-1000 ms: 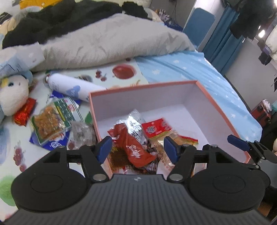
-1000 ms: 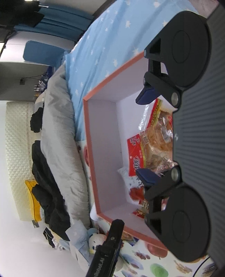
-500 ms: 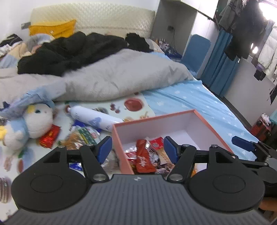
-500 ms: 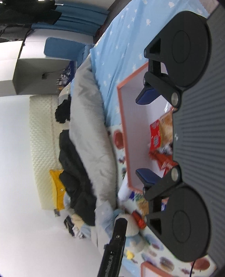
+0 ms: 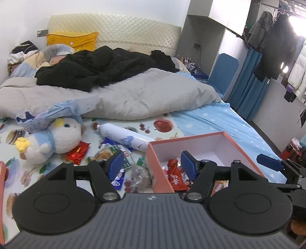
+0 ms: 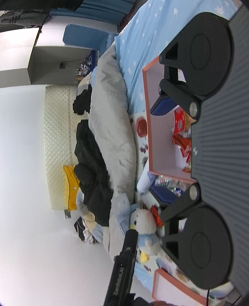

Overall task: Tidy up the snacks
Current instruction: 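Withdraw both open tools from the box back toward the snack pile, then close left gripper on red foil packet while right gripper closes on small clear bag, then lift both held packets and carry them toward the deep pink box, then bring the red packet and clear bag over the pink box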

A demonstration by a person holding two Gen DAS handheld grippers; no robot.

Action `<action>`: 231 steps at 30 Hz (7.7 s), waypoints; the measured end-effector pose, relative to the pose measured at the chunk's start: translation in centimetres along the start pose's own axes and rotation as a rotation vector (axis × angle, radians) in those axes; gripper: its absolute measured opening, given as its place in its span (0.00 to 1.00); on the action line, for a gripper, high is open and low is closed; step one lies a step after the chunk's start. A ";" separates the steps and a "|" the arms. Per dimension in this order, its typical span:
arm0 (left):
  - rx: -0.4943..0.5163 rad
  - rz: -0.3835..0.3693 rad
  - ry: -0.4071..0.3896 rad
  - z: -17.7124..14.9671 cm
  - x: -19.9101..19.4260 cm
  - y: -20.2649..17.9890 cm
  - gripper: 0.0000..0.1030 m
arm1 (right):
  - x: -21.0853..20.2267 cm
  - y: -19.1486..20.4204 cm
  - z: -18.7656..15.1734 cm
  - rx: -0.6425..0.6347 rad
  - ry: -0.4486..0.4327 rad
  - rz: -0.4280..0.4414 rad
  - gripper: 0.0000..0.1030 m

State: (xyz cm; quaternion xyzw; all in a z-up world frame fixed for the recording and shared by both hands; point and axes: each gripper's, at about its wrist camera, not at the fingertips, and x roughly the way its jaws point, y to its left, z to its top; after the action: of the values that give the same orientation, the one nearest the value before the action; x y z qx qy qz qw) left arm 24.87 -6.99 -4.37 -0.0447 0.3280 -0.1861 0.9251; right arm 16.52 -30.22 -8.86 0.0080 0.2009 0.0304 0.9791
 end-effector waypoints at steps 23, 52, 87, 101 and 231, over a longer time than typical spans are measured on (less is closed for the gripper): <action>-0.103 0.102 0.030 -7.4 -3.4 7.7 0.69 | 0.1 7.9 -4.4 -0.011 0.045 0.053 0.80; -0.250 0.134 0.079 -13.2 4.4 18.3 0.69 | 5.9 14.7 -8.0 -0.221 0.167 0.121 0.79; 0.086 0.143 0.119 -6.3 27.6 23.1 0.78 | 31.2 17.3 -9.2 -0.234 0.329 0.051 0.81; 0.084 0.151 0.144 -6.7 27.3 22.9 0.56 | 30.5 17.1 -8.3 -0.216 0.363 0.098 0.21; -0.105 0.052 -0.044 -2.1 -2.5 4.1 0.56 | 1.3 6.9 3.4 0.013 0.013 0.103 0.29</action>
State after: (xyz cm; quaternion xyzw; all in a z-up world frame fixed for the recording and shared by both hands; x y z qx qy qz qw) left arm 23.06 -2.18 -5.32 -0.0889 0.3181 -0.1435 0.9329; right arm 18.60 -23.32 -6.08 0.0243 0.2070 0.0793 0.9748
